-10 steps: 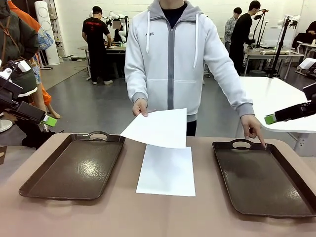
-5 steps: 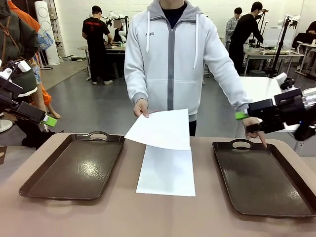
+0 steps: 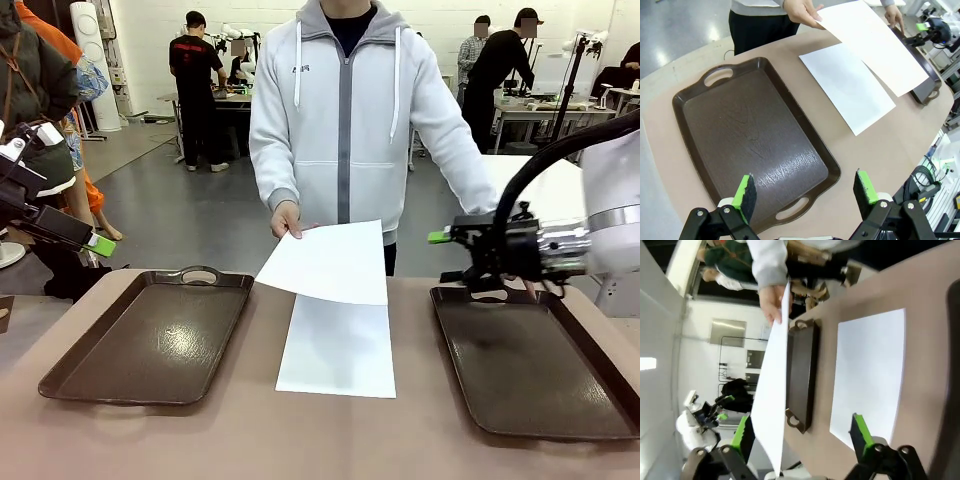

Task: Sort the A4 documents.
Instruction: Receive the A4 Paper.

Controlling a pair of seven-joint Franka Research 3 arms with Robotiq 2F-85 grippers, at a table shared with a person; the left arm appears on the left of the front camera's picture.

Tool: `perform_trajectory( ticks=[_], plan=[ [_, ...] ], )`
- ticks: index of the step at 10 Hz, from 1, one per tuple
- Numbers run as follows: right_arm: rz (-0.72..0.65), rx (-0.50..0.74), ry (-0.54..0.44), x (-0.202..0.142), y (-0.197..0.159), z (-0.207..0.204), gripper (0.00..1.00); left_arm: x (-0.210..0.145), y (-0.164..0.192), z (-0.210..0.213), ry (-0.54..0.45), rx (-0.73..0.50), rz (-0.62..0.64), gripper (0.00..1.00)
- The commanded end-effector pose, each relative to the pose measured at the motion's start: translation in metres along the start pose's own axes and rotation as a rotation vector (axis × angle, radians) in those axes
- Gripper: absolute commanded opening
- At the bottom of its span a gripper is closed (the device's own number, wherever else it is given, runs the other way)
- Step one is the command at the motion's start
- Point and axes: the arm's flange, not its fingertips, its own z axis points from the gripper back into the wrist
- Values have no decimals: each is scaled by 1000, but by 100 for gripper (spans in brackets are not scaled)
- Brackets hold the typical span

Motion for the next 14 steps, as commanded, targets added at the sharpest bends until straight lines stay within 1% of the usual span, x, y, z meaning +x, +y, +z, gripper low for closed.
perform_trajectory(
  ticks=[1, 4, 6, 8, 10, 12, 14],
  plan=[
    [-23, 25, 32, 22, 2, -22, 100, 0, 1, 0, -4, -10, 2, 100],
    [-80, 88, 86, 22, -5, -55, 100, 0, 1, 0, -4, -10, 2, 100],
    [-105, 109, 125, 21, -6, -76, 100, 0, 1, 0, -4, -10, 2, 100],
    [-154, 170, 161, 22, -7, -94, 100, 0, 1, 0, -4, -10, 2, 100],
    [-168, 197, 210, 22, -5, -101, 100, 0, 1, 0, -4, -10, 2, 100],
    [-163, 237, 232, 20, -3, -105, 100, 0, 1, 0, -4, -10, 2, 100],
    [-153, 247, 234, 20, -2, -107, 100, 0, 1, 0, -4, -10, 2, 100]
  ],
)
